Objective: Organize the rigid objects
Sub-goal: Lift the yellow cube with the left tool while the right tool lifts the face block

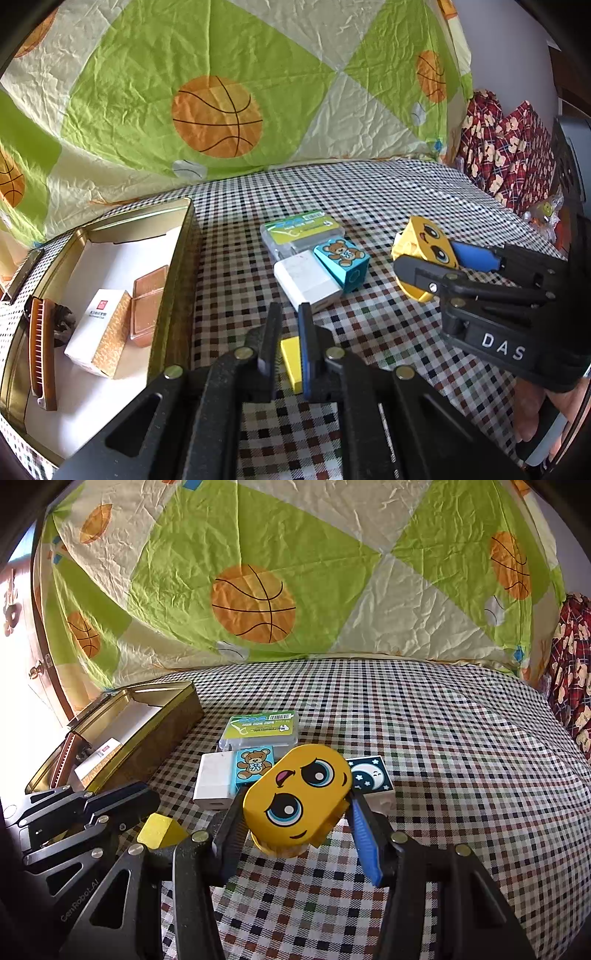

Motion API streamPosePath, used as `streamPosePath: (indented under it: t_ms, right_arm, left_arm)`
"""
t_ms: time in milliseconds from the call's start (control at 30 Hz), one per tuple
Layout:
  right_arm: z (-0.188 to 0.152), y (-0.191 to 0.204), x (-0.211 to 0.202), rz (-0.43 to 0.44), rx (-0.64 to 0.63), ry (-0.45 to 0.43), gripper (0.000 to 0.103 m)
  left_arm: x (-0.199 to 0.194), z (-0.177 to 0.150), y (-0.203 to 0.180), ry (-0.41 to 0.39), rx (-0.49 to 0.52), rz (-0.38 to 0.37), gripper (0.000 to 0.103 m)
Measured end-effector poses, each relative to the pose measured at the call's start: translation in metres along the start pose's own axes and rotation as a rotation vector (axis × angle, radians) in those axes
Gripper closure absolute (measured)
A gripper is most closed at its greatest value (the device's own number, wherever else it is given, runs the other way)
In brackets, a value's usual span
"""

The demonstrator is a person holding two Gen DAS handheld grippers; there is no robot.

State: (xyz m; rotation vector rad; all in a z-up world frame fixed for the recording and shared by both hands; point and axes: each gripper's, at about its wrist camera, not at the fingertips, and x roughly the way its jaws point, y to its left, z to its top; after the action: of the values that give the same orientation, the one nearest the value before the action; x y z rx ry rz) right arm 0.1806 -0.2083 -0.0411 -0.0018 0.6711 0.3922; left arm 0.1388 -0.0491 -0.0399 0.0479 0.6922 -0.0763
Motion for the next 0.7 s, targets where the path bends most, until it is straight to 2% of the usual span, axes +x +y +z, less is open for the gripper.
streamPosePath:
  t_ms: [33,100,133,167,200,400,433,467,533,700]
  right_arm:
    - [0.0,0.0,0.0,0.0,0.001,0.0,0.049]
    - [0.0,0.0,0.0,0.001,0.003,-0.002,0.049]
    - [0.0,0.0,-0.001,0.001,0.005,-0.002,0.049]
    - [0.0,0.0,-0.001,0.001,0.005,-0.002,0.049]
    - [0.0,0.0,-0.001,0.002,0.005,-0.002,0.049]
    - [0.001,-0.001,-0.001,0.001,0.005,0.0,0.049]
    - [0.0,-0.001,-0.001,0.001,0.005,0.0,0.049]
    - [0.001,-0.001,-0.001,0.001,0.005,0.0,0.049]
    - [0.001,0.0,-0.001,0.001,0.005,-0.001,0.049]
    - [0.001,-0.001,-0.002,-0.001,0.007,-0.009,0.049]
  left_arm:
    - [0.002,0.0,-0.002,0.012,0.007,-0.001,0.088]
    - [0.005,0.0,-0.005,0.026,0.022,-0.001,0.069]
    - [0.006,0.0,-0.007,0.031,0.031,0.004,0.051]
    - [0.006,-0.001,-0.008,0.034,0.035,0.018,0.04]
    - [0.007,-0.001,-0.008,0.038,0.036,0.028,0.039]
    - [0.026,-0.004,-0.015,0.148,0.078,0.0,0.041]
    - [0.027,-0.004,-0.015,0.156,0.074,-0.002,0.055]
    - [0.028,-0.004,-0.014,0.163,0.068,-0.005,0.077]
    - [0.025,-0.004,-0.01,0.156,0.051,-0.014,0.079]
    - [0.01,-0.004,-0.007,0.081,0.039,-0.005,0.08]
